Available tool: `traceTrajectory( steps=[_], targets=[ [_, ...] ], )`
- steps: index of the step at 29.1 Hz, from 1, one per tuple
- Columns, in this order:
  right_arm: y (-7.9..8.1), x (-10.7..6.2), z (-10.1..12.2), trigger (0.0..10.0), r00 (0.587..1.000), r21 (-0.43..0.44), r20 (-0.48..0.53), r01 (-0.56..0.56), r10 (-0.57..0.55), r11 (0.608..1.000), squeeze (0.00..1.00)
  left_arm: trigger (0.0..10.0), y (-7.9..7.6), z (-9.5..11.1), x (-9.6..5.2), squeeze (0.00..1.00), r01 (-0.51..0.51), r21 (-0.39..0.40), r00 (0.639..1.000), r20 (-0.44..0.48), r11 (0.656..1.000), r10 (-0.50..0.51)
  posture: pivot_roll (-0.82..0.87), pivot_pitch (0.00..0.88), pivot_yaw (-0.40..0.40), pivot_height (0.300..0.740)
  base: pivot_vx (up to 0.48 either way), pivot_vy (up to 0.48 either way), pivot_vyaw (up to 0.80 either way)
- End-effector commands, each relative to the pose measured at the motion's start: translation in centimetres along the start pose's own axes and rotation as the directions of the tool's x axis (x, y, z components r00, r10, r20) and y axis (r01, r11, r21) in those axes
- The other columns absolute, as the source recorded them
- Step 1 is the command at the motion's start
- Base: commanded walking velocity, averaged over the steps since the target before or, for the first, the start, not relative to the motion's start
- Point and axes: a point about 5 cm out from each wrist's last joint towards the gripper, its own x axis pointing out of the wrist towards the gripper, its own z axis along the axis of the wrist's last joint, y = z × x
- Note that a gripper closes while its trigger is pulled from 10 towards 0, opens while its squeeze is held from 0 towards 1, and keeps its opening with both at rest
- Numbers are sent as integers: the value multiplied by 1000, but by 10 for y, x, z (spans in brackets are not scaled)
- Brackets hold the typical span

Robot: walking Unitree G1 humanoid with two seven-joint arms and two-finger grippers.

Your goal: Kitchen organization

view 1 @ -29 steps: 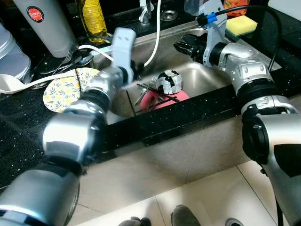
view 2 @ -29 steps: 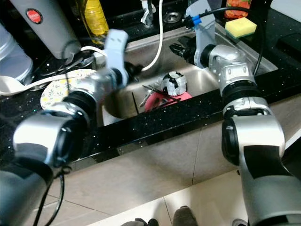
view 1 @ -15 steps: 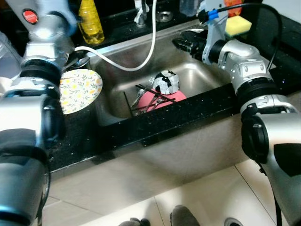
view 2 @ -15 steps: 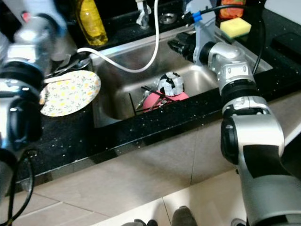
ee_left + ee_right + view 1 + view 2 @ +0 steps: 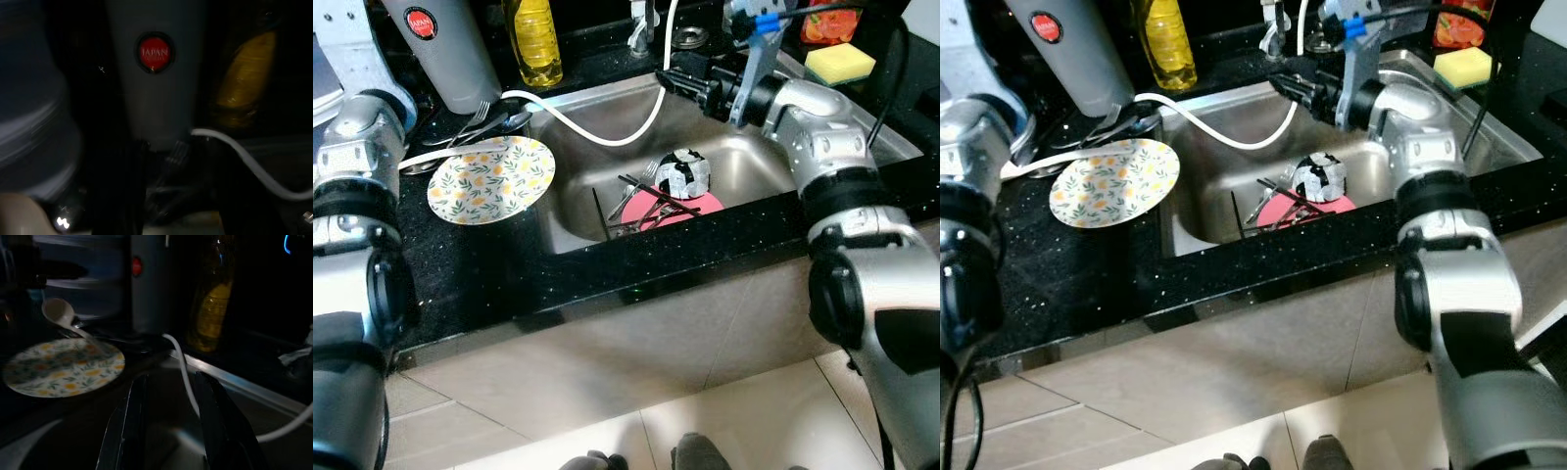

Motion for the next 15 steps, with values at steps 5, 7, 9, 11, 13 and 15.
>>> traceTrajectory(
  steps=[5, 7, 9, 11, 13, 15],
  targets=[
    [11, 9, -3, 10000, 998, 22, 23, -52, 52, 998, 0, 10000, 19, -2, -31, 0, -25, -67, 997, -73, 997, 20, -25, 109, 94, 740, 0, 0, 0],
    [12, 13, -4, 10000, 999, 32, 25, -48, 47, 998, 0, 10000, 17, -11, -42, 0, -33, -62, 996, -85, 998, 28, -20, 109, 93, 740, 0, 0, 0],
    [20, 25, -6, 10000, 997, 38, 21, -72, 71, 997, 0, 10000, 2, -40, -64, 0, -41, -159, 992, -121, 987, 22, 12, 111, 67, 740, 0, 0, 0],
    [25, 29, -8, 10000, 995, 42, 15, -99, 98, 994, 0, 10000, 0, -48, -71, 0, -65, -211, 991, -130, 975, 38, 13, 109, 62, 740, 0, 0, 0],
    [33, 34, -9, 10000, 988, 34, 8, -152, 152, 988, 0, 10000, 1, -51, -76, 0, -87, -246, 989, -137, 965, 55, 14, 109, 60, 740, 0, 0, 0],
    [45, 39, -10, 10000, 973, 21, 4, -232, 232, 973, 0, 10000, 4, -52, -78, 0, -110, -283, 987, -143, 953, 72, 14, 107, 60, 740, 0, 0, 0]
  ],
)
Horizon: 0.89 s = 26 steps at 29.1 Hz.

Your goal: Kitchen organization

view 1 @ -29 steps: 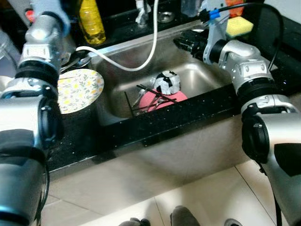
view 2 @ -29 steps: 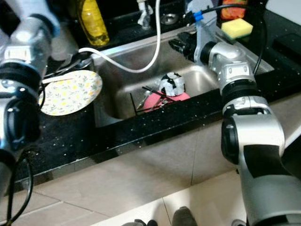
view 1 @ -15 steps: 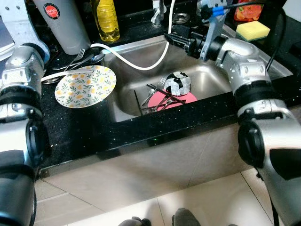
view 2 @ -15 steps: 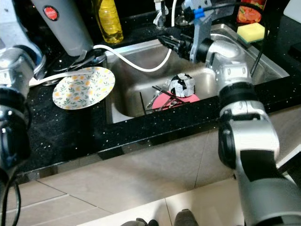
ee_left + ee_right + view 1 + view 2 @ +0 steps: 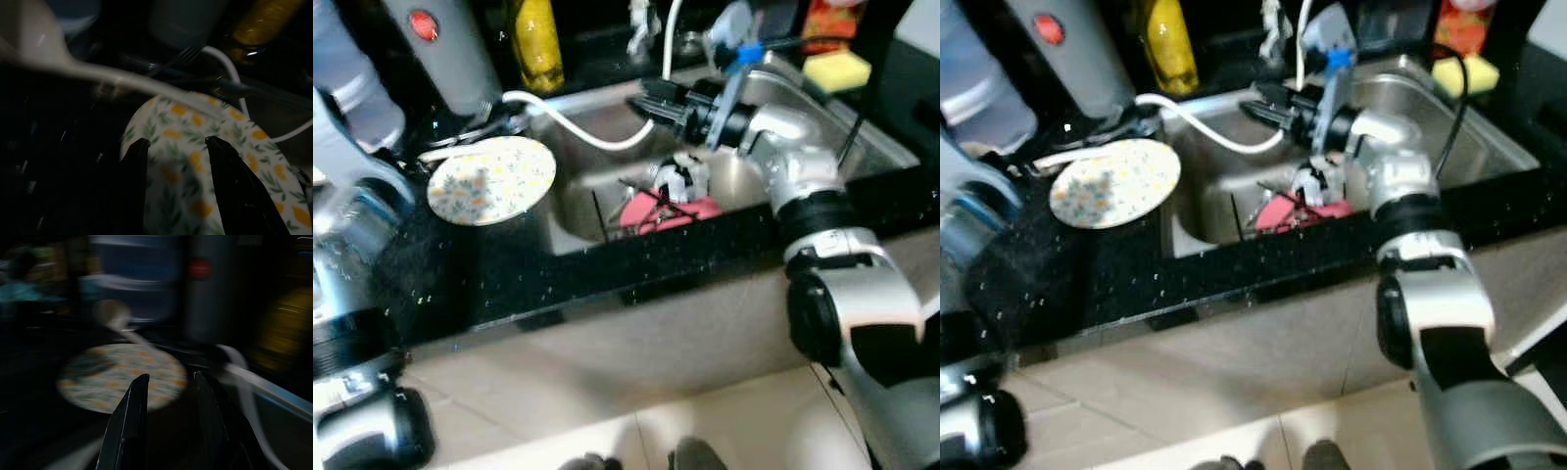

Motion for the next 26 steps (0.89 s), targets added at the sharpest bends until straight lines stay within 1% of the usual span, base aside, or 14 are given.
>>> traceTrajectory(
  steps=[1, 3, 5, 6, 8, 10, 11, 13, 15, 16, 22, 24, 25, 26],
  targets=[
    [11, 8, 0, 10000, 996, -32, -24, -84, 83, 996, 0, 10000, 5, 15, -9, 0, -26, -13, 999, 40, 1000, 27, 16, 105, 61, 740, 0, 0, 0],
    [15, 11, -2, 10000, 994, -44, -36, -104, 103, 994, 0, 10000, 4, 14, -12, 0, -16, -23, 999, 28, 1000, 17, 16, 105, 61, 740, 0, 0, 0],
    [20, 15, -7, 10000, 990, -61, -75, -125, 120, 990, 0, 10000, 6, 10, -15, 0, -35, -33, 999, 2, 999, 35, 14, 103, 61, 740, 0, 0, 0],
    [20, 15, -7, 10000, 990, -61, -75, -125, 120, 990, 0, 10000, 6, 10, -15, 0, -35, -33, 999, 2, 999, 35, 14, 103, 61, 740, 0, 0, 0],
    [21, 16, -12, 10000, 987, -63, -105, -126, 119, 990, 0, 10000, 8, 7, -17, 0, -59, -79, 998, 1, 995, 59, 14, 102, 60, 740, 0, 0, 0],
    [19, 14, -15, 10000, 985, -64, -123, -126, 118, 990, 0, 10000, 6, 7, -19, 0, -67, -152, 997, 13, 986, 70, 12, 102, 57, 740, 0, 0, 0],
    [19, 14, -15, 10000, 985, -64, -123, -126, 118, 990, 0, 10000, 6, 7, -19, 0, -67, -152, 997, 13, 986, 70, 12, 102, 57, 740, 0, 0, 0],
    [17, 12, -16, 10000, 986, -63, -131, -113, 104, 992, 0, 10000, 5, 5, -20, 0, -85, -199, 996, -2, 976, 86, 11, 103, 54, 740, 0, 0, 0],
    [14, 10, -15, 10000, 988, -61, -128, -96, 88, 993, 0, 10000, 6, 2, -18, 0, -113, -195, 994, -20, 974, 111, 6, 102, 54, 740, 0, 0, 0],
    [13, 9, -15, 10000, 988, -60, -127, -93, 85, 994, 0, 10000, 6, 1, -17, 1000, -119, -195, 993, -25, 974, 116, 6, 102, 54, 740, 0, 0, 0],
    [13, 7, -15, 10000, 988, -63, -132, -87, 79, 994, 0, 10000, 3, 1, -16, 1000, -120, -214, 993, -26, 969, 118, -2, 101, 58, 740, 0, 0, 0],
    [12, 6, -15, 10000, 989, -65, -133, -81, 72, 995, 0, 10000, 3, -1, -12, 1000, -121, -270, 993, -43, 955, 114, -4, 99, 56, 740, 0, 0, 0],
    [12, 6, -15, 10000, 989, -65, -133, -81, 72, 995, 0, 10000, 3, -1, -12, 1000, -121, -270, 993, -43, 955, 114, -4, 99, 56, 740, 0, 0, 0],
    [11, 5, -15, 10000, 989, -65, -133, -78, 69, 995, 0, 10000, 2, -3, -11, 1000, -114, -304, 993, -58, 946, 101, -4, 99, 56, 740, 0, 0, 0]
  ],
)
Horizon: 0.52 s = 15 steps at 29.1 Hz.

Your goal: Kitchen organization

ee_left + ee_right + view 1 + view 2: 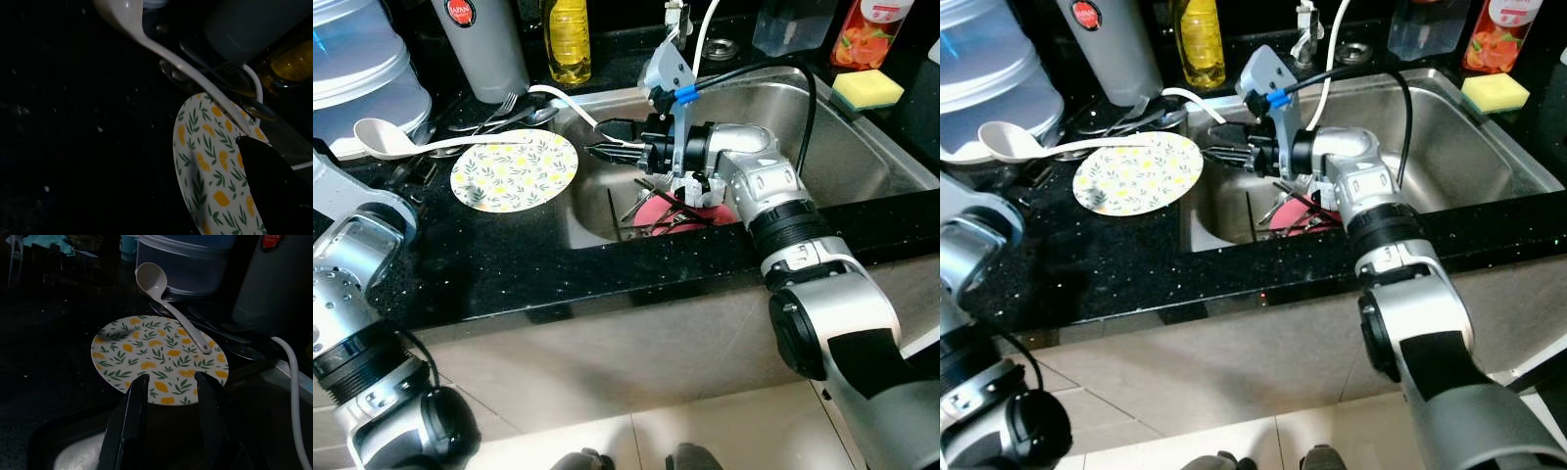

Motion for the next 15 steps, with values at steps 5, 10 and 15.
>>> traceTrajectory(
  steps=[5, 10, 15],
  targets=[
    [-1, 0, 3, 10000, 1000, -11, 3, 5, -5, 1000, 0, 10000, -4, -15, 17, 0, 15, -241, 992, -114, 970, -44, -14, 96, 58, 740, 0, 0, 0],
    [-3, -2, 5, 10000, 1000, -17, 1, 12, -12, 1000, 0, 4745, -2, -24, 27, 0, -26, -336, 988, -150, 941, -26, -34, 90, 60, 740, 0, 0, 0],
    [-6, -6, 6, 10000, 1000, -23, -2, 20, -20, 1000, 0, 2275, 4, -38, 34, 0, -102, -331, 970, -241, 938, 20, -43, 83, 65, 740, 0, 0, 0]
  ],
)
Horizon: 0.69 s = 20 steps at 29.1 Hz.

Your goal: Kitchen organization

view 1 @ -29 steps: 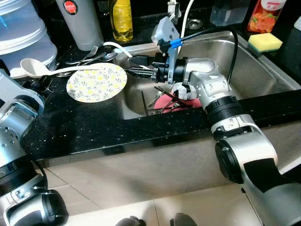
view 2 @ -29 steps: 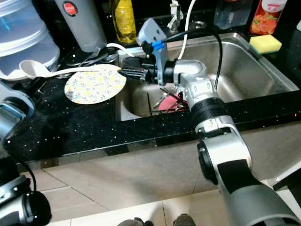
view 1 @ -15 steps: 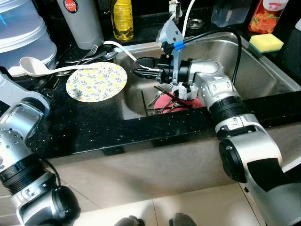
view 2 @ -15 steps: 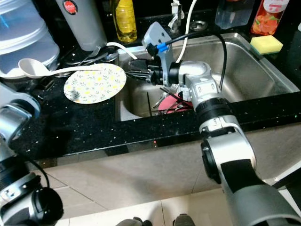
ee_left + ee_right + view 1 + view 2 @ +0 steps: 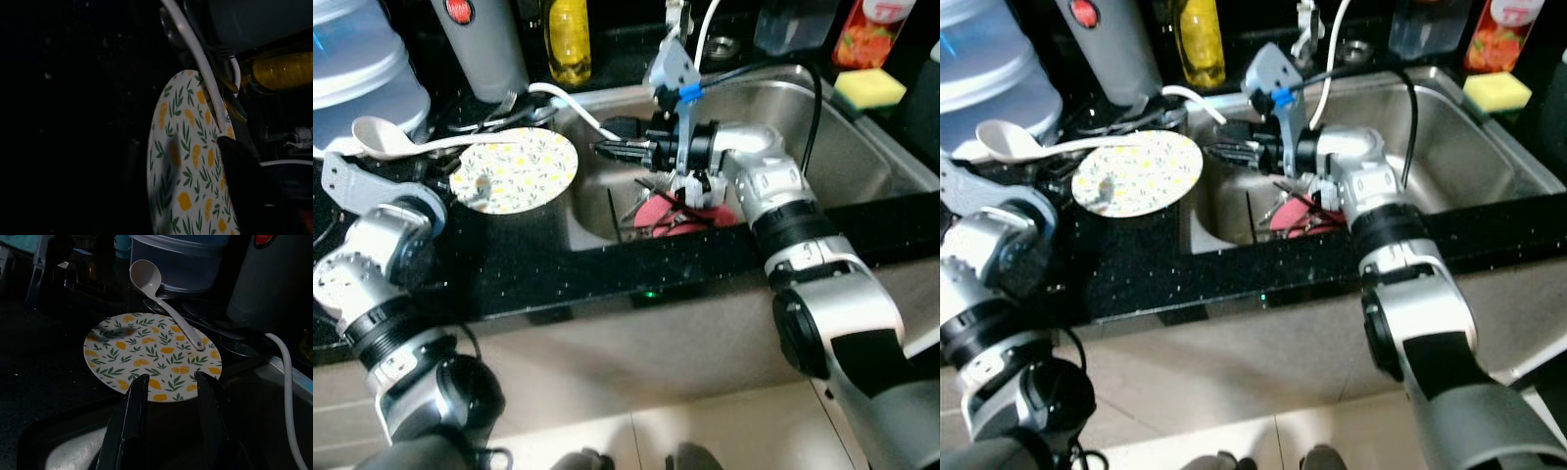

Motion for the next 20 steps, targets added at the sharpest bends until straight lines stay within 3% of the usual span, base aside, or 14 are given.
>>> traceTrajectory(
  steps=[1, 12, 20],
  targets=[
    [-2, -1, 6, 10000, 1000, -21, 6, 2, -2, 1000, 0, 0, 20, -14, 8, 0, -108, -16, 991, -77, 994, 107, -45, 80, 65, 740, 0, 0, 0],
    [-5, -2, 9, 10000, 1000, -26, 12, 19, -18, 999, 0, 0, 33, -8, 7, 0, -186, -67, 982, -50, 980, 183, -46, 67, 63, 740, 0, 0, 0],
    [-6, -1, 12, 10000, 1000, -28, 18, 23, -22, 999, 0, 0, 28, 2, 2, 0, -135, -111, 990, 24, 985, 138, -43, 71, 56, 740, 0, 0, 0]
  ],
)
